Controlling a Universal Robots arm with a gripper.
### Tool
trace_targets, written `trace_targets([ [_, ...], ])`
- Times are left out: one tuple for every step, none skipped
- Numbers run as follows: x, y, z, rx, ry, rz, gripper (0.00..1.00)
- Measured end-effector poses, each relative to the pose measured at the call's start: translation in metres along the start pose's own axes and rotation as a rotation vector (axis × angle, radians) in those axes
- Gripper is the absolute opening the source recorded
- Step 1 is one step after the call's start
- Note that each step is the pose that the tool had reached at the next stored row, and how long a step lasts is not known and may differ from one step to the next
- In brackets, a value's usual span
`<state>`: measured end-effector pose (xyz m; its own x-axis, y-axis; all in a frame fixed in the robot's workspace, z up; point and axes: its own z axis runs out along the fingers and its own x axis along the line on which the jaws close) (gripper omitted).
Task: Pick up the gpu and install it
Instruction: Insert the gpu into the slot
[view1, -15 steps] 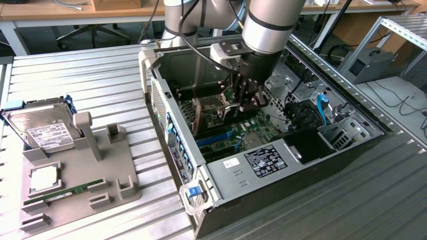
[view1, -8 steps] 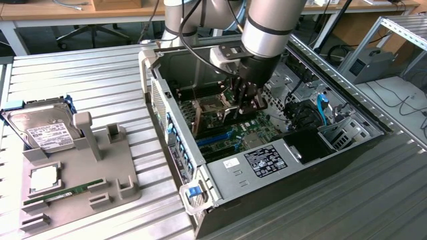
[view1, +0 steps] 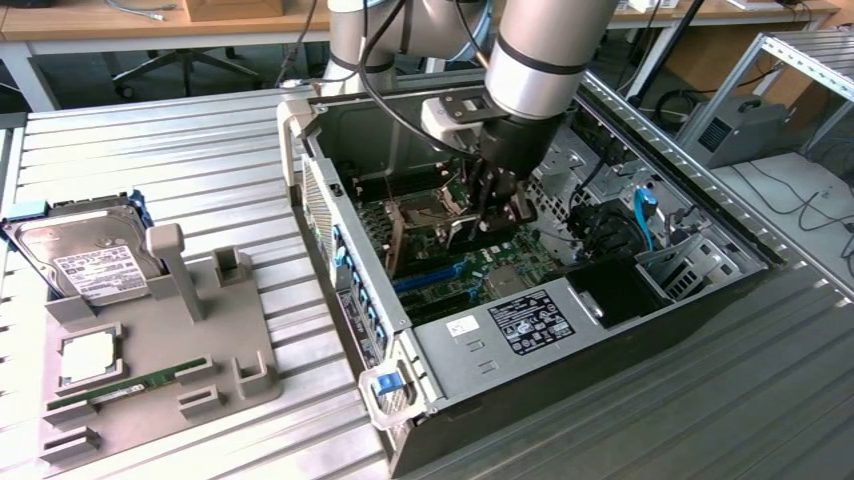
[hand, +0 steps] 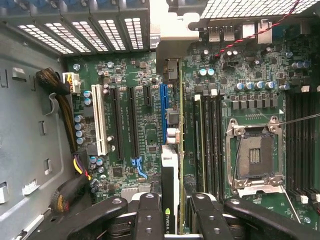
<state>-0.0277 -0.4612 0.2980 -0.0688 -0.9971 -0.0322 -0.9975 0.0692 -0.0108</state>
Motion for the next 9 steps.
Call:
trace_targets([
  [0.0005,0.0001,0.0001,0.0,-0.0001,0.0,0.27],
  [0.0009,0.0002,0.0001,0.0,-0.0001,-0.001,0.27],
  [0.0012,0.0003,0.0001,0.0,-0.0002,-0.001,0.27],
  [0.0014,0.0009,0.0001,0.0,-0.0001,-0.001,0.27],
  [0.0017,0.002,0.0001,0.0,-0.0001,-0.001,0.27],
  [0.0017,0.0024,0.0001,0.0,-0.0001,-0.001,0.27],
  [0.0017,0.0024,0.0001,-0.0001,-0.0001,-0.001,0.27],
  [0.0017,0.0024,0.0001,0.0,0.0,-0.001,0.27],
  [0.0017,0.0025,0.0001,0.0,-0.0001,-0.001,0.27],
])
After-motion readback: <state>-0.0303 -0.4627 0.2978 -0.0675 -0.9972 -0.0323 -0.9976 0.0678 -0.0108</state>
